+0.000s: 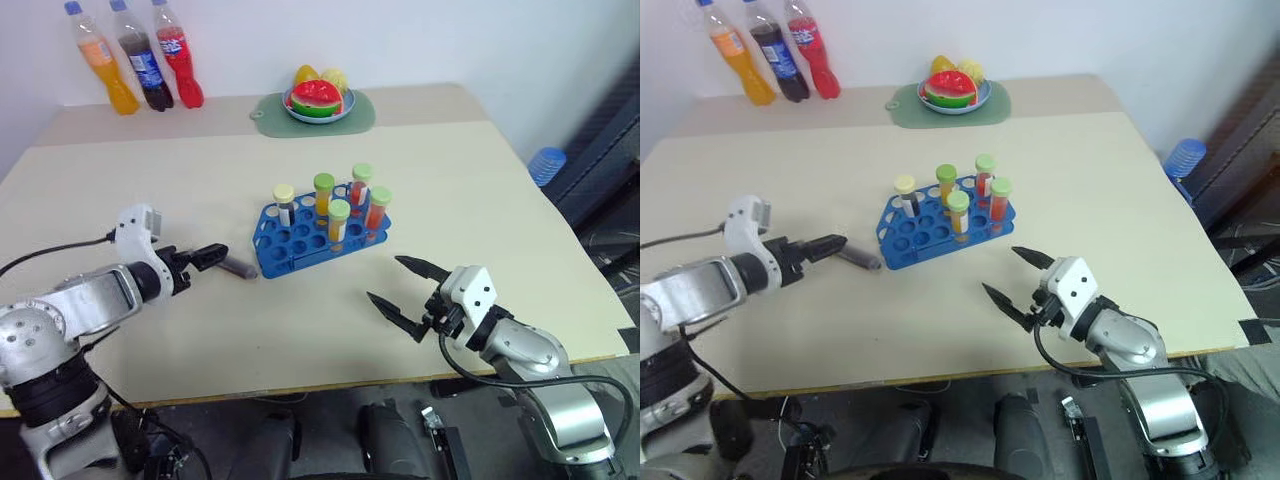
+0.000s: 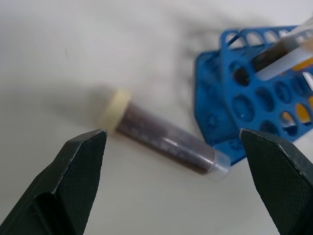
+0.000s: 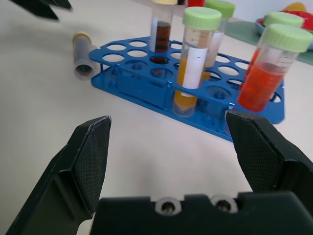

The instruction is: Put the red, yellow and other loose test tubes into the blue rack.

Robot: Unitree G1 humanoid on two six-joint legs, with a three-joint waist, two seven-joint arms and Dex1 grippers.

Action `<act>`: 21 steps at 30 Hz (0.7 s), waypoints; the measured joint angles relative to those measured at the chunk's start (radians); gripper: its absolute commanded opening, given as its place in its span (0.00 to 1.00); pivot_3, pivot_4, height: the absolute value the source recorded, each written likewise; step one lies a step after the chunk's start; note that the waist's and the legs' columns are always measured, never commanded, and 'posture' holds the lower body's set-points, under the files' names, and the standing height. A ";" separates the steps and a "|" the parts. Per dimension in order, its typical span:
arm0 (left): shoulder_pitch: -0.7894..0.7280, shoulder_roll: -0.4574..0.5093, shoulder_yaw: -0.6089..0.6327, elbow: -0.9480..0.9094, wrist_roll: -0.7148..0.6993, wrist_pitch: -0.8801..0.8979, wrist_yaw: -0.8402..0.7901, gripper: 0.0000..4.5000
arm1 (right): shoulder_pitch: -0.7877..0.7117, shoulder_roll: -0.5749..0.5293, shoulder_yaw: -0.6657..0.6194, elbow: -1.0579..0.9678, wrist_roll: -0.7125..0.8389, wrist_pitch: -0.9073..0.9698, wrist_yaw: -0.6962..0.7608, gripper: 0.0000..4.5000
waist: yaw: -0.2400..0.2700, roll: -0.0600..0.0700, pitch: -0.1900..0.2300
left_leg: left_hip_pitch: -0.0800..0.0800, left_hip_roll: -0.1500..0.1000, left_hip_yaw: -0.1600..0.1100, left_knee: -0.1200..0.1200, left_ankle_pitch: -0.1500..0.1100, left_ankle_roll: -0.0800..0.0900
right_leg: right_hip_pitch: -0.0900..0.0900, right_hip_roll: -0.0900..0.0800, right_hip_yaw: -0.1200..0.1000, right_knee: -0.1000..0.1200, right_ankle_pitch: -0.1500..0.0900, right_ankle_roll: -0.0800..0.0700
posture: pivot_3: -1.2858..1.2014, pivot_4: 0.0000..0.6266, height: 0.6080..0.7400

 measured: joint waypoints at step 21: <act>-0.068 -0.104 -0.261 -0.156 -0.346 -0.850 0.889 1.00 | -0.003 -0.049 -0.020 0.024 0.028 -0.004 0.047 0.91 | 0.050 0.000 -0.002 | 0.001 -0.002 0.010 0.003 0.000 0.000 | 0.002 0.004 0.003 -0.003 0.002 0.000 | 0.52 0.24 1.00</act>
